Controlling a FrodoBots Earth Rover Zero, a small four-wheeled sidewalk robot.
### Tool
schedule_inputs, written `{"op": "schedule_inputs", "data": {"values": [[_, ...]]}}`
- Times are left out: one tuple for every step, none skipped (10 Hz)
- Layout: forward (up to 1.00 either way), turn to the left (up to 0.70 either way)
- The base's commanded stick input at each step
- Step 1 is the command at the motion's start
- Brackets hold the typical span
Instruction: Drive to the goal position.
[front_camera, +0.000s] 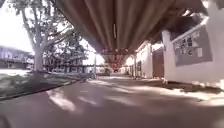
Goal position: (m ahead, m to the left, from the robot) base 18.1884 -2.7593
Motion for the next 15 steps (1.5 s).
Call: {"op": "schedule_inputs", "data": {"values": [[0.00, 0.00], [0.00, 0.00], [0.00, 0.00], [0.00, 0.00], [0.70, 0.00], [0.70, 0.00], [0.70, 0.00], [0.70, 0.00], [0.70, 0.00], [0.70, 0.00], [0.70, 0.00], [0.70, 0.00], [0.70, 0.00], [0.70, 0.00], [0.70, 0.00]]}}
